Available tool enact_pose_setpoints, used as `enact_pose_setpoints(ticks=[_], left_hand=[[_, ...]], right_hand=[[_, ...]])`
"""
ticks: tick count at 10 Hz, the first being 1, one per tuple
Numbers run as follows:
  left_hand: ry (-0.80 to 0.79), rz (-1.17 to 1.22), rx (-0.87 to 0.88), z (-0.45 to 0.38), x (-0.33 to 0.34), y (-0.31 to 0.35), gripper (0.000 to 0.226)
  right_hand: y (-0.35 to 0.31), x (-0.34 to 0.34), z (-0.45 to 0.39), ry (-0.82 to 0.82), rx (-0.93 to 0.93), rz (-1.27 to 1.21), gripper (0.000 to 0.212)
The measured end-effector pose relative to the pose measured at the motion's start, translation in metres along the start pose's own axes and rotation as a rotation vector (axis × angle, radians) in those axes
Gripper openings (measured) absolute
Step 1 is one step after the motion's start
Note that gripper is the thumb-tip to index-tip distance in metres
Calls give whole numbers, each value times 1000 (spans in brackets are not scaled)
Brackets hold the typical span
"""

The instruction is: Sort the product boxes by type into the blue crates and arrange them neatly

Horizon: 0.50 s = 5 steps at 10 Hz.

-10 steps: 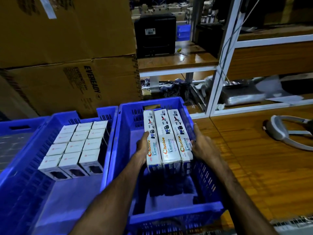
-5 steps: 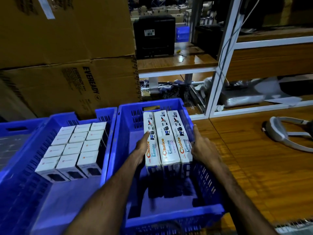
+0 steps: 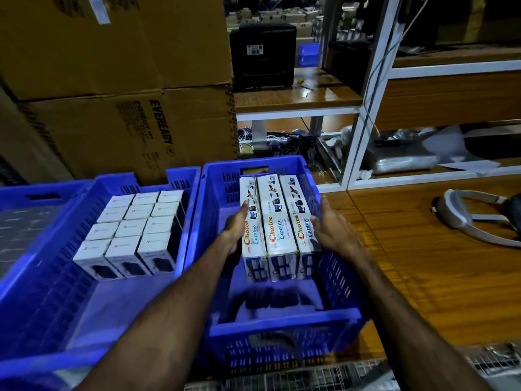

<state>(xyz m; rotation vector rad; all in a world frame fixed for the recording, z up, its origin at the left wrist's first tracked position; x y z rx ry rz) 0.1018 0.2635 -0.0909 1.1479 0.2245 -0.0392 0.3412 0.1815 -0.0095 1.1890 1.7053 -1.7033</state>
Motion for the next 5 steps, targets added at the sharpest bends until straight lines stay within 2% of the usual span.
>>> enact_pose_setpoints(ticks=[2,3,4,5], left_hand=[[11,-8,-3,22,-14,4,66],[52,-15,64,62,-26,25,44],[79,-23,174,85,-36,38,24],[40,-18,330,106,-50,44,40]], right_hand=[[3,-6,13,16,-1,81,53],[0,-14,24,96,-13,171,54],[-17,-24,41,224,-108,191,47],[-36,-31,60,327,-141,23,42]])
Point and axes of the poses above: each hand's wrist, its own z-axis away from the middle knuckle, its own x-axis out of the palm, y = z × x, the point moved 7 cm from there along -z, towards the middle knuckle, and after that the axes turned 11 degrees about y, right-handed, at the moved point
